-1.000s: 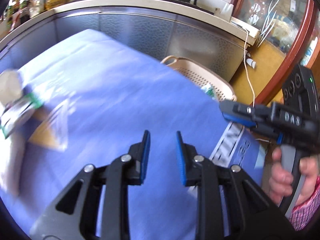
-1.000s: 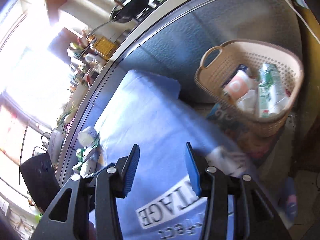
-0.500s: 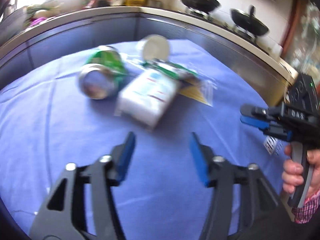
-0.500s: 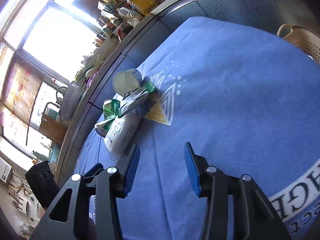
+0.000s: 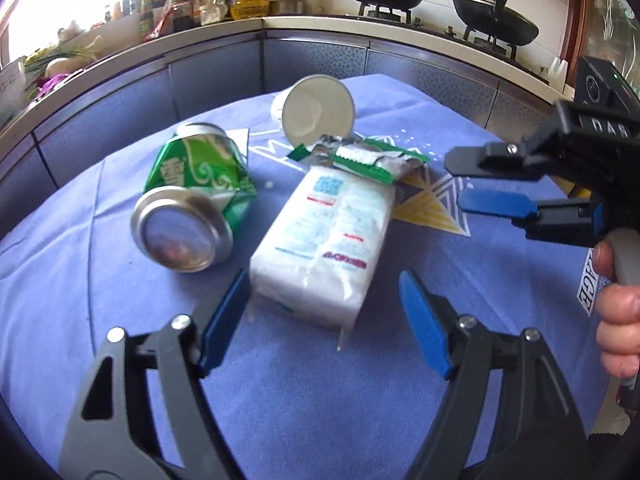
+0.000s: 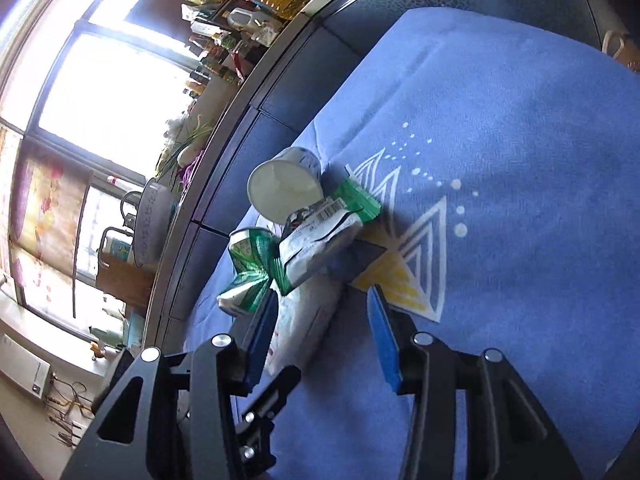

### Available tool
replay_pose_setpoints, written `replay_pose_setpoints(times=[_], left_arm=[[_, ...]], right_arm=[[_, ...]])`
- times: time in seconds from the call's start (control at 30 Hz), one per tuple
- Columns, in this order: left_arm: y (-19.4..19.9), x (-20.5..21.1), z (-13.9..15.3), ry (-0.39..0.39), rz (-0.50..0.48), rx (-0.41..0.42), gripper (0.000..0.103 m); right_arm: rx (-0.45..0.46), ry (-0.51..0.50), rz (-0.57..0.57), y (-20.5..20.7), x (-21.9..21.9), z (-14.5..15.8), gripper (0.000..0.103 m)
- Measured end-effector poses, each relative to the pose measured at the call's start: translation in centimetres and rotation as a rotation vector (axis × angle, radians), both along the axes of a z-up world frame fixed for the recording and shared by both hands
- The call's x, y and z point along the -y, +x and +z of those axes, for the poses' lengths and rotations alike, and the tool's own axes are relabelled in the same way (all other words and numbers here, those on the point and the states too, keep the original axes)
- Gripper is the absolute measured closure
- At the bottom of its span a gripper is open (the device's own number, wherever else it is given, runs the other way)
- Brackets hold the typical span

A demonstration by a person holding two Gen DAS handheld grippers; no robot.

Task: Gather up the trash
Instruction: 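Grasp the white tissue pack with the left tool while the right tool grasps the green-white packet, then carry the tissue pack and packet to the basket and open both tools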

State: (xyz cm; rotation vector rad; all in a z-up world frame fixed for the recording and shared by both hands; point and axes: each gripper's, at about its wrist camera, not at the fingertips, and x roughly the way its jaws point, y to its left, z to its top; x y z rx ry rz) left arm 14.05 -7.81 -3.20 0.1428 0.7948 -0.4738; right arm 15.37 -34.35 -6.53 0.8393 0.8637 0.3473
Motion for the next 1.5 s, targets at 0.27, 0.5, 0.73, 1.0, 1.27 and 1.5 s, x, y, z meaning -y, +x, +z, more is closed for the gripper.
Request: replay_pose_setpoints(times=[0.27, 0.5, 0.73, 1.0, 1.27, 1.5], left_arm=[[0.5, 0.2, 0.0, -0.018, 0.005, 0.014, 0.044], [-0.9, -0.9, 0.1, -0.058, -0.020, -0.006, 0.051], [-5.3, -3.3, 1.3, -0.202, -0.054, -0.072, 0.051], [-7.9, 0.0, 2.4, -0.270, -0.153, -0.129, 0.051], [-6.6, 11.3, 4.4, -0.245, -0.318, -0.151, 0.050], [-4.0, 24.9, 5.5, -0.192, -0.454, -0.155, 0.050]], right_arm=[[-0.067, 0.195, -0.093, 3.7, 1.6, -2.5, 0.056], [0.006, 0.181, -0.089, 2.5, 1.4, -2.1, 0.095], [0.073, 0.205, -0.118, -5.0, 4.4, -1.9, 0.095], [0.051, 0.281, -0.230, -14.4, 10.4, -4.9, 0.095], [0.126, 0.326, -0.427, -20.3, 19.1, -5.3, 0.095], [0.186, 0.326, -0.628, -22.7, 27.9, -5.0, 0.095]])
